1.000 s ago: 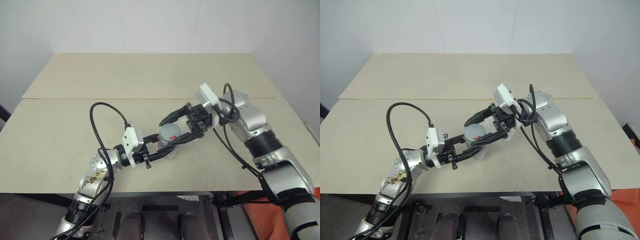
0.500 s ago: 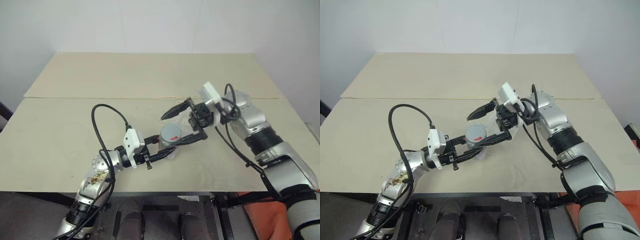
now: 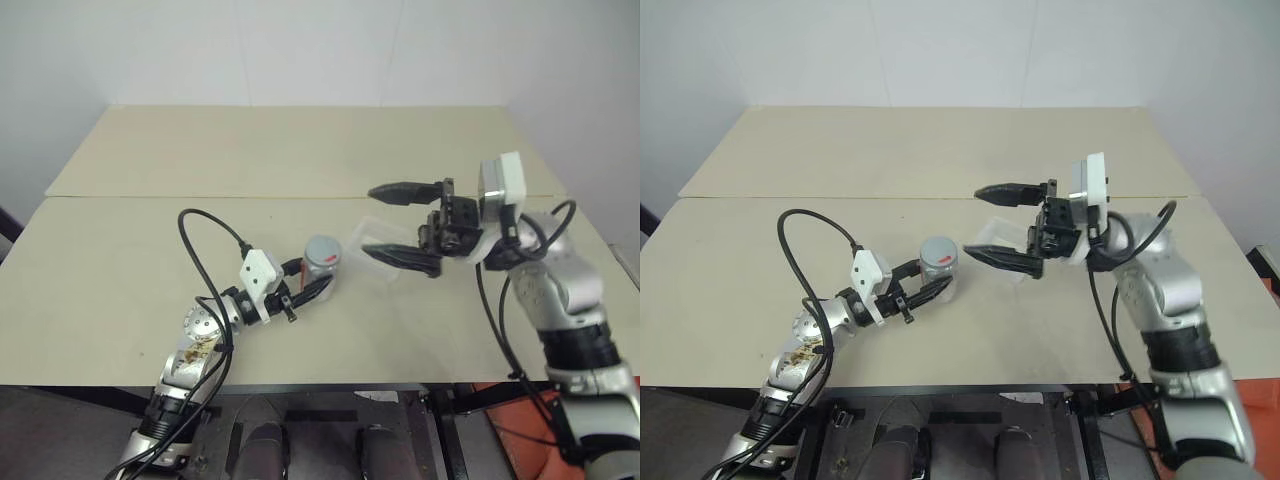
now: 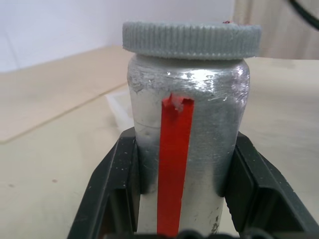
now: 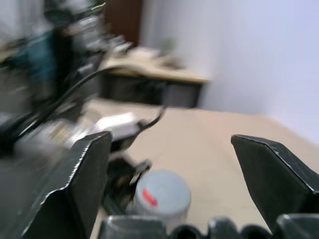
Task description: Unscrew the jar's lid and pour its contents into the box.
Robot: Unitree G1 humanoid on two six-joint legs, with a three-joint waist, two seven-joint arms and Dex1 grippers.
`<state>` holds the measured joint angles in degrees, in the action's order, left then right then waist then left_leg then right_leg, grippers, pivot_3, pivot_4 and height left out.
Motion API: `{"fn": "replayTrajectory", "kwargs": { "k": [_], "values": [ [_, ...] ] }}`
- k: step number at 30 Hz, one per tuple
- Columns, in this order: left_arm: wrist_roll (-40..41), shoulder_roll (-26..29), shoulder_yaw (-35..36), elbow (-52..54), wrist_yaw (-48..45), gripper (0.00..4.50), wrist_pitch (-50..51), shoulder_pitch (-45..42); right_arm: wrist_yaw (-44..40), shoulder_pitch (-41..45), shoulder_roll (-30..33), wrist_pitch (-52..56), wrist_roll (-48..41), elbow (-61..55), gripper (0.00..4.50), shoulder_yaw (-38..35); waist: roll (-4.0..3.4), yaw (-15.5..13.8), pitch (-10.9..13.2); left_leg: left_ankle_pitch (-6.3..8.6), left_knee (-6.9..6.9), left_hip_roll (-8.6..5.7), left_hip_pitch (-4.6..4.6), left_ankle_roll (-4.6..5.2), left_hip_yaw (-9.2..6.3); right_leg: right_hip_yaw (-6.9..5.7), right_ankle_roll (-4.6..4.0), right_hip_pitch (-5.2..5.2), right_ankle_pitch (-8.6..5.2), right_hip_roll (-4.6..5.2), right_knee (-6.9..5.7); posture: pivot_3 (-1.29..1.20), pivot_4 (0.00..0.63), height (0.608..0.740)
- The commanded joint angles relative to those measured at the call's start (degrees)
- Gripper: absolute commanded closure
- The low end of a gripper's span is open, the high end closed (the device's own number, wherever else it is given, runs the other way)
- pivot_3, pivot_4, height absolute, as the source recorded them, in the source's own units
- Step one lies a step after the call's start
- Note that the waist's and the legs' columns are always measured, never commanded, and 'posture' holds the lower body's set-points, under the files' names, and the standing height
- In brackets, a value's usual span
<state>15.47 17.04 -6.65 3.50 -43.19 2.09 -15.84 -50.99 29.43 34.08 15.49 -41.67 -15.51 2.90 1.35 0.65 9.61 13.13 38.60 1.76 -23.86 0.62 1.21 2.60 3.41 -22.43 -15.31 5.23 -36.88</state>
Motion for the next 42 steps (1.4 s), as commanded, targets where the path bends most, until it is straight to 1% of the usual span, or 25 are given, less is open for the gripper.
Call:
{"fn": "replayTrajectory", "kwargs": {
  "k": [1, 4, 5, 7, 10, 16, 21, 26, 33, 42],
  "values": [
    [-1.49, -1.61, 0.46, 0.38, 3.02, 2.62, -2.41, -1.31, 16.08, -3.10, -3.18, 6.21, 6.89, -11.73, 0.03, 1.30, 0.00, 0.01, 0.00, 0.00, 0.01, -0.02, -0.01, 0.00, 0.00, 0.00, 0.00, -0.01, 0.00, 0.01, 0.02, 0.00, 0.150, 0.740],
    [-1.89, -2.94, 0.54, -0.11, 4.51, 2.62, -2.70, -1.93, 27.52, -4.73, -9.52, 11.21, 11.00, -16.38, 0.03, 3.91, 0.00, 0.08, 0.00, -0.01, 0.06, -0.09, 0.00, -0.01, 0.01, 0.02, 0.00, -0.02, 0.00, -0.01, -0.07, 0.00, 0.150, 0.740],
    [-1.94, -3.16, 0.55, -0.17, 4.62, 2.62, -2.63, -2.03, 29.35, -4.88, -10.85, 12.11, 11.92, -16.98, 0.03, 4.28, 0.00, 0.06, 0.00, -0.02, 0.07, -0.08, 0.00, -0.02, 0.00, 0.01, 0.00, -0.02, 0.00, -0.04, -0.08, 0.00, 0.150, 0.740],
    [-2.19, -3.22, 0.31, -0.52, 4.24, 2.62, -2.73, -2.35, 32.71, -3.89, -11.67, 14.19, 17.86, -16.82, 0.03, 7.28, 0.00, 0.06, 0.00, -0.02, 0.08, -0.10, 0.00, -0.02, 0.01, 0.00, 0.01, -0.02, 0.00, -0.04, -0.09, 0.00, 0.150, 0.740],
    [-2.53, -3.22, 0.03, -1.06, 4.09, 2.62, -2.92, -2.75, 32.05, -2.94, -10.90, 15.98, 21.13, -17.12, 0.03, 9.73, 0.00, 0.01, 0.00, -0.02, 0.09, -0.15, 0.00, -0.01, 0.03, 0.01, 0.01, 0.01, 0.00, -0.01, -0.01, 0.00, 0.150, 0.740],
    [-3.56, -3.61, 0.16, -2.39, 5.16, 2.62, -3.80, -3.33, 31.52, -2.02, -12.43, 16.00, 23.65, -16.37, 0.03, 10.74, 0.00, 0.05, 0.00, -0.02, 0.08, -0.12, -0.01, -0.01, 0.05, -0.03, 0.01, 0.01, 0.00, -0.06, 0.01, 0.00, 0.150, 0.740],
    [-3.82, -4.22, 0.21, -2.11, 5.61, 2.62, -4.08, -3.03, 29.40, -1.60, -14.01, 17.56, 22.43, -15.25, 0.03, 10.12, 0.00, 0.06, 0.00, -0.02, 0.08, -0.12, -0.01, -0.01, 0.04, -0.03, 0.01, 0.02, 0.00, -0.07, 0.01, 0.00, 0.150, 0.740],
    [-3.77, -4.44, 0.16, -1.49, 5.84, 2.62, -4.30, -2.36, 28.95, -1.13, -14.62, 17.61, 24.29, -13.95, 0.03, 10.65, 0.00, 0.07, 0.00, -0.02, 0.08, -0.12, -0.01, -0.01, 0.04, -0.03, 0.01, 0.02, 0.00, -0.07, 0.00, 0.00, 0.150, 0.740],
    [-3.89, -4.31, 0.19, -1.50, 5.96, 2.62, -4.35, -2.23, 29.05, -0.82, -16.13, 18.37, 24.96, -12.46, 0.03, 10.00, 0.00, 0.08, 0.00, -0.02, 0.08, -0.11, -0.01, -0.01, 0.05, -0.03, 0.01, 0.02, 0.00, -0.08, 0.00, 0.00, 0.150, 0.740],
    [-3.75, -4.46, 0.02, -1.37, 5.92, 2.62, -4.16, -1.97, 28.40, -1.22, -16.59, 19.04, 25.70, -12.01, 0.03, 9.95, 0.00, 0.08, 0.00, -0.01, 0.08, -0.11, -0.01, -0.01, 0.05, -0.03, 0.01, 0.02, 0.00, -0.08, 0.00, 0.00, 0.150, 0.740]
  ]
}}
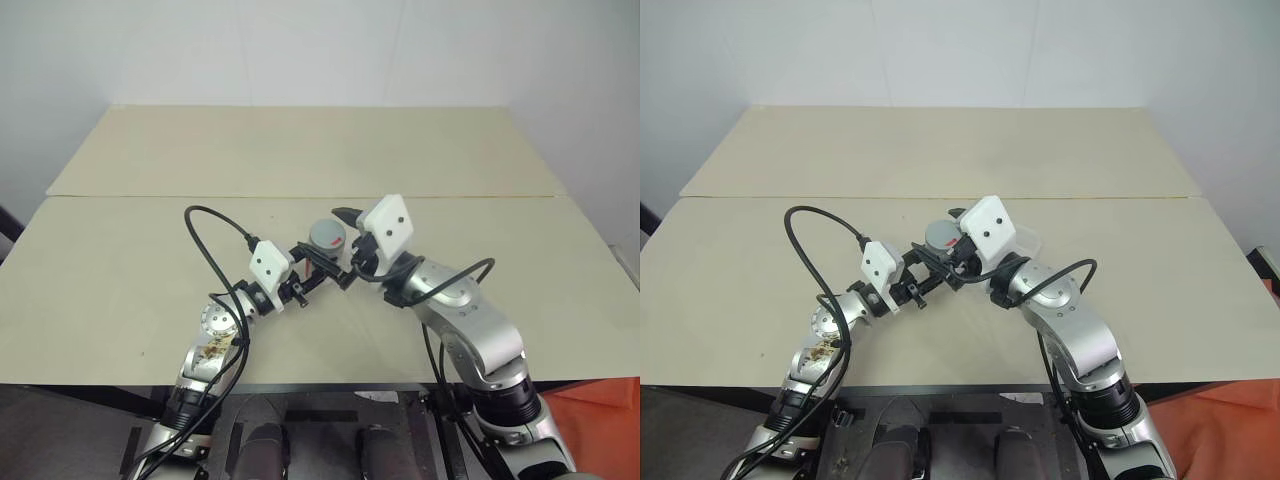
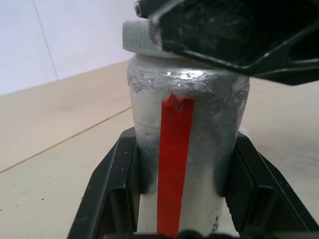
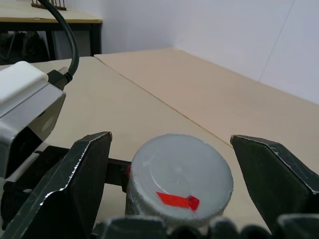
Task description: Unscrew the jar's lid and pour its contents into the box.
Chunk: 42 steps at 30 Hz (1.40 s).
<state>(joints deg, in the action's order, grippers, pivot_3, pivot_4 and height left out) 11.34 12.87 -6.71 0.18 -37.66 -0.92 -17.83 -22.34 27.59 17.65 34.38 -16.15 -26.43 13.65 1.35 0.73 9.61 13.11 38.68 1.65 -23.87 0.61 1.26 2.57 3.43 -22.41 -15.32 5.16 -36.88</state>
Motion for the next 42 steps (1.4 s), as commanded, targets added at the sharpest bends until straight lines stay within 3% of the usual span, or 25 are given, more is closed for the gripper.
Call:
{"fn": "replayTrajectory", "kwargs": {
  "k": [1, 2, 5, 8, 11, 16, 24, 32, 35, 42],
  "values": [
    [0.33, -0.31, 0.00, 1.98, 0.38, 2.62, -1.15, 0.07, -0.56, 0.60, -0.07, 0.37, 0.13, -1.11, 0.03, -0.78, 0.00, 0.00, 0.00, 0.00, 0.00, 0.00, 0.00, 0.00, 0.00, 0.00, 0.00, 0.00, 0.00, 0.00, 0.00, 0.00, 0.150, 0.740],
    [0.29, -0.32, -0.05, 2.00, 0.38, 2.62, -1.15, 0.10, -0.78, 0.59, -0.02, 0.51, 0.10, -1.13, 0.03, -0.78, 0.00, 0.00, 0.00, 0.00, 0.00, 0.00, 0.00, 0.00, 0.00, 0.00, 0.00, 0.00, 0.00, 0.00, 0.00, 0.00, 0.150, 0.740],
    [0.60, -0.06, -0.12, 2.09, -0.25, 2.62, -1.18, 0.39, -0.66, 0.62, -0.39, 1.02, 0.21, -1.07, 0.65, -0.82, 0.00, 0.00, 0.00, 0.00, 0.00, 0.00, 0.00, 0.00, 0.00, 0.00, 0.00, 0.00, 0.00, 0.00, 0.00, 0.00, 0.150, 0.740],
    [0.63, 0.04, -0.04, 2.11, -0.29, 2.62, -1.12, 0.53, -0.65, 0.66, -0.40, 1.29, 0.66, -0.70, 1.69, -0.82, 0.00, 0.00, 0.00, 0.00, 0.00, 0.00, 0.00, 0.00, 0.00, 0.00, 0.00, 0.00, 0.00, 0.00, 0.00, 0.00, 0.150, 0.740],
    [0.64, 0.09, -0.08, 2.13, -0.30, 2.62, -1.05, 0.52, -0.60, 0.61, -0.54, 1.27, 1.00, -0.48, 1.85, -0.83, 0.00, 0.01, 0.00, 0.00, 0.00, 0.00, 0.00, 0.00, 0.00, -0.01, 0.00, 0.00, 0.00, 0.00, 0.00, 0.00, 0.150, 0.740],
    [0.81, 0.10, -0.26, 2.38, -0.51, 2.62, -1.01, 0.65, -1.28, 0.77, -0.31, 0.48, 1.88, 0.09, 3.35, -0.96, 0.00, 0.03, 0.00, 0.00, 0.00, 0.01, 0.00, 0.00, -0.01, 0.00, 0.00, 0.00, 0.00, 0.00, 0.00, 0.00, 0.150, 0.740],
    [1.22, 0.62, -0.06, 2.67, -1.60, 2.62, -0.99, 1.13, -4.80, 1.71, 1.64, -1.10, 0.47, 1.64, 3.35, -3.39, 0.00, 0.00, 0.00, 0.00, 0.00, 0.01, 0.00, 0.00, 0.09, -0.02, 0.00, 0.01, 0.00, 0.00, 0.02, 0.00, 0.150, 0.740],
    [0.64, 0.33, -0.06, 2.19, -1.10, 2.62, -1.06, 1.18, -7.60, 2.31, 2.03, 1.88, -3.68, -1.70, 0.74, -5.83, 0.00, 0.03, 0.00, 0.00, -0.02, 0.01, 0.00, 0.00, 0.10, -0.02, 0.00, 0.00, 0.00, -0.01, 0.03, 0.00, 0.150, 0.740],
    [0.70, 0.37, -0.02, 2.15, -1.23, 2.62, -1.10, 1.07, -8.74, 2.04, 3.48, 1.90, -3.26, -2.81, 0.01, -4.67, 0.00, 0.03, 0.00, 0.00, -0.02, 0.01, 0.00, 0.00, 0.07, -0.02, 0.00, 0.01, 0.00, 0.00, 0.03, 0.00, 0.150, 0.740],
    [1.43, 0.32, -0.06, 2.57, -2.07, 2.62, -0.96, 0.70, -6.60, 1.13, 2.66, 1.90, -0.54, -1.42, 0.01, -2.47, 0.00, 0.07, 0.00, 0.00, -0.02, 0.01, 0.00, 0.00, 0.09, -0.02, 0.00, 0.00, 0.00, -0.01, 0.02, 0.00, 0.150, 0.740]
  ]
}}
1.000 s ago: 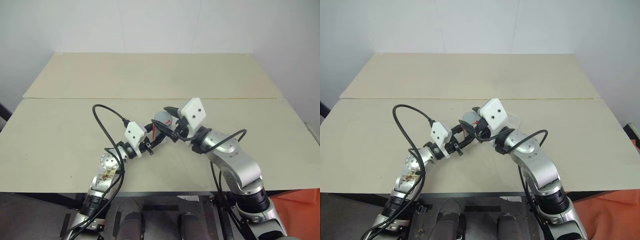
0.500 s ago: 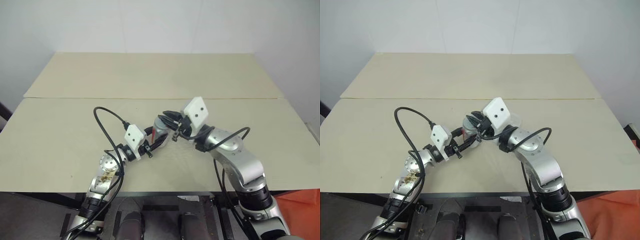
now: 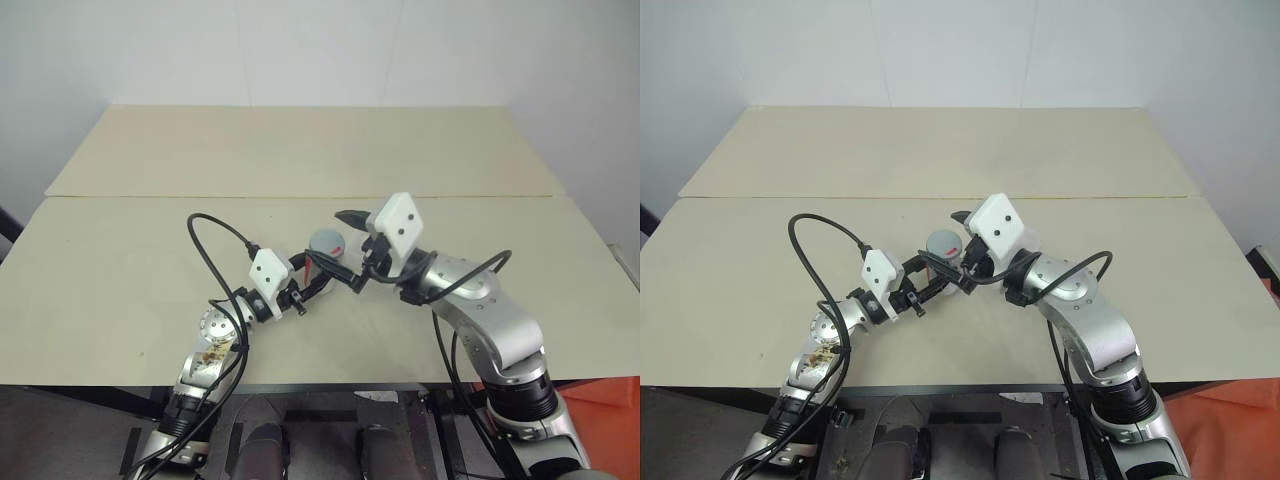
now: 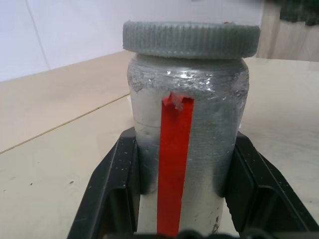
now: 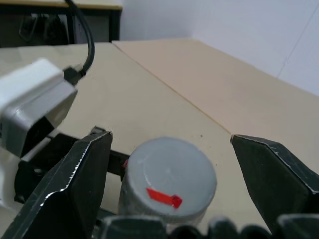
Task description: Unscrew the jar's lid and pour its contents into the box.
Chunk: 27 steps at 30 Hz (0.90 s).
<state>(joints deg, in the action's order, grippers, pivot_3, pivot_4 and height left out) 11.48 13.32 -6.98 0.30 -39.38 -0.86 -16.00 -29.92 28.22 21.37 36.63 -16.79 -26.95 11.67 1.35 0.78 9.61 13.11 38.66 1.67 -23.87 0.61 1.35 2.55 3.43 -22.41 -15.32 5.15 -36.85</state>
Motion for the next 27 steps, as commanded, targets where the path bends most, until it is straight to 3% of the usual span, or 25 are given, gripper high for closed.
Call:
{"fn": "replayTrajectory", "kwargs": {
  "k": [1, 16, 19, 22, 27],
  "values": [
    [1.30, -0.18, 0.20, 2.48, -0.36, 2.62, -0.99, -1.17, 1.27, 0.57, -1.41, -0.26, 0.16, -0.45, 0.01, -0.54, 0.00, 0.01, 0.00, 0.00, 0.00, 0.00, 0.00, 0.00, 0.00, 0.00, 0.00, 0.00, 0.00, 0.00, 0.00, 0.00, 0.150, 0.740],
    [1.16, -0.26, 0.28, 2.24, -0.24, 2.62, -1.18, -1.04, 1.34, 0.36, -3.22, -0.67, 0.30, 1.87, 0.01, -0.79, 0.00, -0.01, 0.00, 0.00, 0.00, 0.00, 0.00, 0.00, -0.01, 0.00, 0.00, 0.00, 0.00, 0.00, 0.00, 0.00, 0.150, 0.740],
    [1.05, -0.35, 0.23, 2.01, -0.17, 2.62, -1.25, -1.17, 1.17, 0.40, -3.36, -0.61, 0.07, 2.13, 0.55, -0.98, 0.00, -0.01, 0.00, 0.00, 0.00, 0.00, 0.00, 0.00, -0.01, 0.00, 0.00, 0.00, 0.00, 0.00, 0.00, 0.00, 0.150, 0.740],
    [1.03, -0.35, 0.23, 1.84, -0.24, 2.62, -1.29, -1.26, 0.92, 0.48, -3.36, -0.62, -0.10, 2.26, 1.59, -1.06, 0.00, -0.01, 0.00, 0.00, 0.00, 0.00, 0.00, 0.00, -0.01, 0.00, 0.00, 0.00, 0.00, 0.00, 0.00, 0.00, 0.150, 0.740],
    [1.06, -0.24, 0.14, 2.09, -0.42, 2.62, -1.19, -1.23, 0.57, 0.22, -3.12, -1.38, 0.17, 2.17, 1.73, -0.87, 0.00, -0.02, 0.00, 0.00, 0.00, 0.00, 0.00, 0.00, -0.01, 0.00, 0.00, 0.00, 0.00, 0.00, 0.00, 0.00, 0.150, 0.740]
  ]
}}
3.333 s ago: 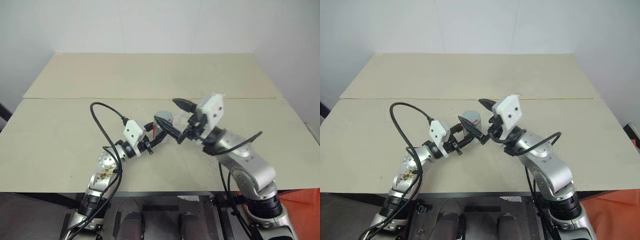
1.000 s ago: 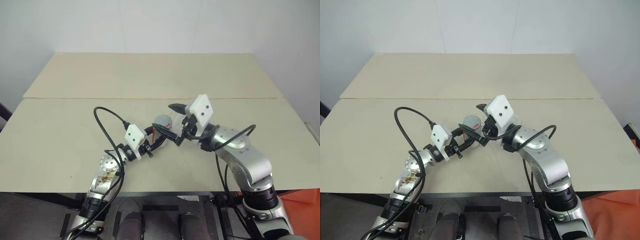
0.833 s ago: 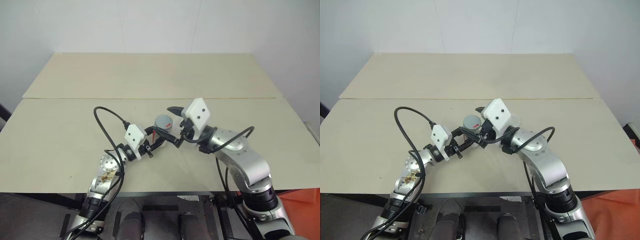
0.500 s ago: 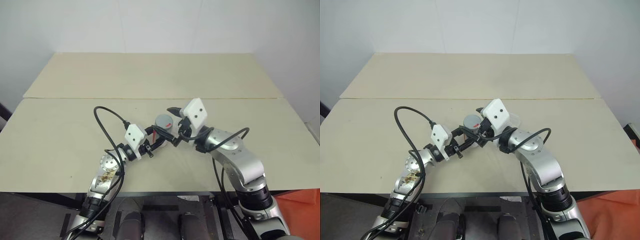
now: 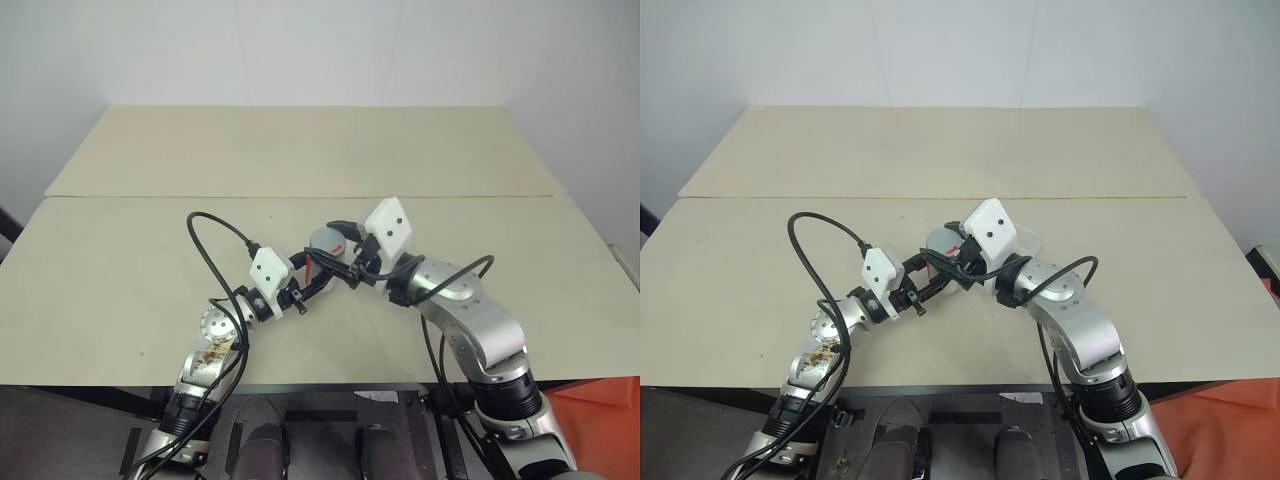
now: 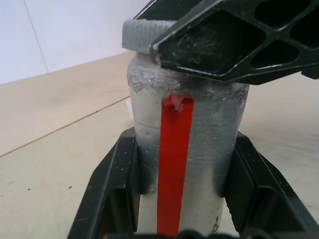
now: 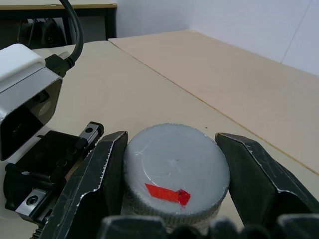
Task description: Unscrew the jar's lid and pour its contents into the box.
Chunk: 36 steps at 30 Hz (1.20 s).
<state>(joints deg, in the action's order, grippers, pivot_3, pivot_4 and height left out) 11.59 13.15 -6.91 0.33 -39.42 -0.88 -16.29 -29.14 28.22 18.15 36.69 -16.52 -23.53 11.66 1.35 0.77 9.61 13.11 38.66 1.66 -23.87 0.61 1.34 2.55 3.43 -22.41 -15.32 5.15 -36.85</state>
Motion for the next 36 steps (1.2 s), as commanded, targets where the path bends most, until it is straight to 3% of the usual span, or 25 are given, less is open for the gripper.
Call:
{"fn": "replayTrajectory", "kwargs": {
  "k": [1, 7, 15, 21, 26, 36],
  "values": [
    [1.00, -0.07, 0.04, 2.15, -0.44, 2.62, -1.15, -0.95, -0.37, 0.11, 0.11, -1.70, -0.06, -1.28, 1.73, -0.81, 0.00, 0.00, 0.00, 0.00, 0.00, 0.00, 0.00, 0.00, 0.01, 0.00, 0.00, 0.00, 0.00, 0.00, 0.00, 0.00, 0.150, 0.740],
    [3.08, 0.42, -0.16, 3.39, -3.02, 2.62, -0.82, -0.36, -5.05, 0.05, 1.34, -5.63, -1.01, 0.04, 1.73, -0.69, 0.00, 0.03, 0.00, 0.00, 0.00, 0.00, 0.00, 0.00, 0.01, 0.00, 0.00, 0.00, 0.00, 0.00, 0.01, 0.00, 0.150, 0.740],
    [7.77, 1.80, -0.79, 6.90, -8.18, 2.62, 1.06, 0.82, -24.66, 2.73, 8.10, -15.14, -6.29, 6.95, 1.73, -2.10, 0.00, 0.02, 0.00, 0.00, 0.00, 0.00, 0.00, 0.00, 0.06, -0.01, 0.00, 0.03, 0.00, 0.00, 0.04, 0.00, 0.150, 0.740],
    [8.61, 2.53, -1.17, 7.85, -10.09, 2.62, 1.70, 0.80, -47.63, 12.22, 10.78, -22.51, -9.67, 24.37, 1.73, -0.71, 0.00, 0.21, 0.00, 0.00, 0.01, 0.02, 0.06, 0.00, 0.11, -0.01, 0.00, 0.08, 0.00, -0.03, 0.04, 0.00, 0.150, 0.740],
    [8.52, 2.83, -1.29, 7.91, -10.61, 2.62, 1.84, 0.57, -61.23, 21.89, 7.09, -30.24, -9.97, 42.05, 1.73, 0.38, -0.01, 0.28, 0.01, 0.00, -0.02, 0.06, 0.06, 0.00, 0.18, -0.02, -0.01, 0.06, 0.00, -0.08, 0.04, 0.00, 0.150, 0.740],
    [8.45, 3.33, -1.63, 8.61, -10.04, 2.62, 1.93, 0.54, -63.36, 33.50, 11.84, -42.97, -20.98, 57.53, 1.73, 18.72, -0.03, 0.04, 0.02, 0.01, -0.02, 0.04, 0.05, 0.01, -0.05, 0.00, -0.02, 0.02, 0.01, 0.04, 0.04, 0.00, 0.150, 0.740]
  ]
}}
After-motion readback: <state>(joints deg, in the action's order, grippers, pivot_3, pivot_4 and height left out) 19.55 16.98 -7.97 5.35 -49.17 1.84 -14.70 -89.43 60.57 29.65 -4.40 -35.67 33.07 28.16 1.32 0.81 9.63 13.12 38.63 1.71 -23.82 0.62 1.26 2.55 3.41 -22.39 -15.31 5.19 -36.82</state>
